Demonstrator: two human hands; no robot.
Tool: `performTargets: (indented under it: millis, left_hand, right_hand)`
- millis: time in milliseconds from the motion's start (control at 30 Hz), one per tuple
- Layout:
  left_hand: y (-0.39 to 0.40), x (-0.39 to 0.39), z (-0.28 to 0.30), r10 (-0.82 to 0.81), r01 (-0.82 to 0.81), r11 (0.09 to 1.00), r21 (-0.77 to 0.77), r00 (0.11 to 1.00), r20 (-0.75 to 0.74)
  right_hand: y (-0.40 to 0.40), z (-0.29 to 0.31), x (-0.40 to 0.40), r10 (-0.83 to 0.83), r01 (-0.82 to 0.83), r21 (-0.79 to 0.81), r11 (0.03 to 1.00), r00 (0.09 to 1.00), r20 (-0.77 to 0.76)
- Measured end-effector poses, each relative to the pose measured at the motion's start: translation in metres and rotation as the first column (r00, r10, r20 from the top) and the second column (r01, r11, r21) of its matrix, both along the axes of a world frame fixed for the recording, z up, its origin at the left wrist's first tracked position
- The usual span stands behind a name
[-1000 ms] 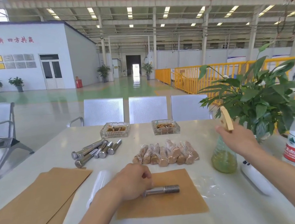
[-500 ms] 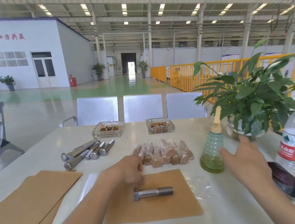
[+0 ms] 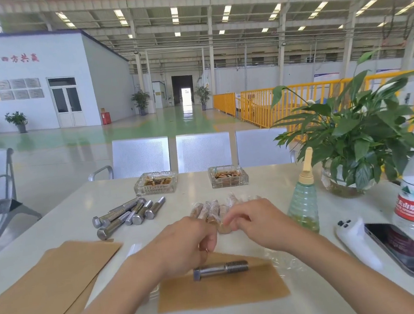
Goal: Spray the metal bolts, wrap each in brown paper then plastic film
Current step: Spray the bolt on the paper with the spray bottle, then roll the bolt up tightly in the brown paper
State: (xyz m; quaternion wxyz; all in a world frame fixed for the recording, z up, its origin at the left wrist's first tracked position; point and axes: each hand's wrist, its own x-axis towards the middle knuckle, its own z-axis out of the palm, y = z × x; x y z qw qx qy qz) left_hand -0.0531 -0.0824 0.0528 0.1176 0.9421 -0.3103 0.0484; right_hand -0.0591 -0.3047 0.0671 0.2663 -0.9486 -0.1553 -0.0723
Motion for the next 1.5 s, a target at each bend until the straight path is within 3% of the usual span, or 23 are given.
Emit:
performTargets:
  millis: [67, 233, 500, 600, 800, 933, 1033, 1200, 1333, 1500]
  left_hand:
    - [0.003, -0.012, -0.003, -0.032, 0.028, 0.998, 0.048, 0.997, 0.068]
    - [0.001, -0.037, -0.022, -0.028, 0.000, 0.987, 0.160, 0.985, 0.172]
    - [0.002, -0.044, -0.030, -0.121, 0.098, 0.978, 0.183, 0.986, 0.114]
    - [-0.007, -0.046, -0.026, -0.116, 0.109, 0.957, 0.268, 0.993, 0.009]
    - [-0.039, -0.060, -0.015, -0.123, 0.062, 0.839, 0.540, 0.989, 0.077]
    - [-0.046, -0.071, -0.008, -0.158, 0.076, 0.786, 0.614, 0.984, 0.081]
    - [-0.040, -0.077, -0.012, -0.060, -0.039, 0.884, 0.466, 0.979, 0.196]
    - [-0.030, -0.072, -0.039, 0.014, -0.209, 0.866, 0.454, 0.918, 0.395]
    - [-0.034, -0.073, -0.022, -0.086, -0.062, 0.899, 0.434, 0.946, 0.312]
    - [-0.027, -0.056, -0.018, -0.013, -0.053, 0.894, 0.444, 0.990, 0.143]
  right_hand:
    - [-0.003, 0.003, 0.004, 0.008, -0.007, 0.030, 1.000, 0.999, -0.037]
    - [0.008, -0.023, -0.005, 0.130, -0.176, -0.211, 0.961, 0.968, -0.215]
    - [0.010, -0.052, -0.014, 0.238, -0.192, -0.406, 0.893, 0.969, 0.066]
    - [0.012, -0.054, -0.014, 0.259, -0.193, -0.405, 0.894, 0.959, 0.114]
    - [0.009, -0.056, -0.012, 0.256, -0.218, -0.334, 0.917, 0.964, 0.074]
    - [0.008, -0.058, -0.009, 0.234, -0.215, -0.294, 0.931, 0.972, 0.031]
    - [0.010, -0.058, -0.003, 0.211, -0.201, -0.294, 0.934, 0.978, 0.001]
    - [0.011, -0.061, 0.004, 0.192, -0.191, -0.276, 0.942, 0.981, -0.022]
    - [0.010, -0.061, 0.005, 0.185, -0.191, -0.273, 0.943, 0.982, -0.047]
    - [0.011, -0.060, 0.004, 0.194, -0.200, -0.255, 0.946, 0.980, -0.046]
